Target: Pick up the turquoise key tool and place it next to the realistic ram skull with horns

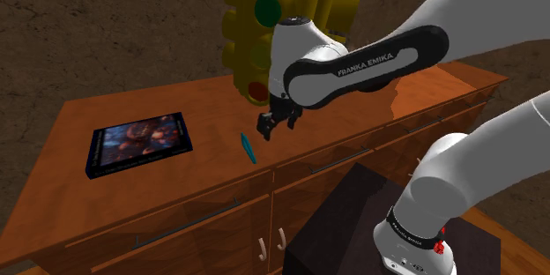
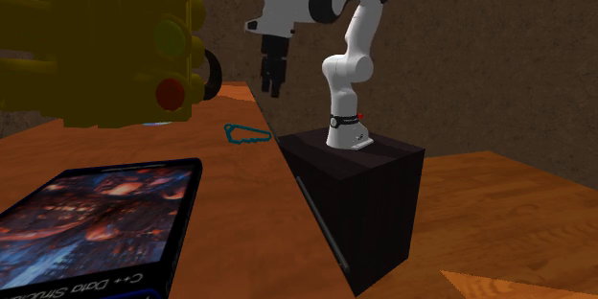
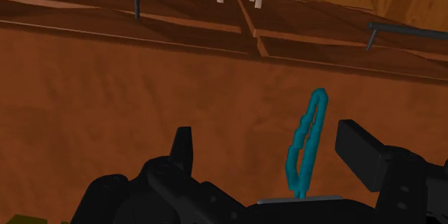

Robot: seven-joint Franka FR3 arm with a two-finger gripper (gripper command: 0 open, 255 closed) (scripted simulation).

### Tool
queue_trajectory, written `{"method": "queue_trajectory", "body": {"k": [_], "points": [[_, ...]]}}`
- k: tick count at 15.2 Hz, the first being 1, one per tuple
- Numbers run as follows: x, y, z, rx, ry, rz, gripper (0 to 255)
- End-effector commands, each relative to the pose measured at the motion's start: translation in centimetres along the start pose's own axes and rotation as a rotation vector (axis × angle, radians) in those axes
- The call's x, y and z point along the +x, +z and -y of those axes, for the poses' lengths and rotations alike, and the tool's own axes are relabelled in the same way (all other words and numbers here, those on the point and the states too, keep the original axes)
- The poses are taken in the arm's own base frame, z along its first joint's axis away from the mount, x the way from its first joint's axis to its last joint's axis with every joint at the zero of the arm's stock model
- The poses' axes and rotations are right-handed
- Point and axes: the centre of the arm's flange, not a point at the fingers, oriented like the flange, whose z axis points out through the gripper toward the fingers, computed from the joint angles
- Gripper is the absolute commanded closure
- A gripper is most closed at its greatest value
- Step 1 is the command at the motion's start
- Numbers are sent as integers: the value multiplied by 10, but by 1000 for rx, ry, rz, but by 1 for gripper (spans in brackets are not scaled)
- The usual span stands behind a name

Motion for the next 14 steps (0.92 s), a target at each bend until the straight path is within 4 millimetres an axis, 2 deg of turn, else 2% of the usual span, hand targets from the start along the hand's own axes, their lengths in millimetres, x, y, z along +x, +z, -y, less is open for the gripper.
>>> {"method": "queue_trajectory", "body": {"k": [1, 8, 9, 14], "points": [[11, 17, 16, 9, 39, -18, 0], [55, 75, 62, 29, 167, -76, 0], [56, 75, 63, 29, 167, -76, 0], [58, 101, 63, 29, 167, -76, 0]]}}
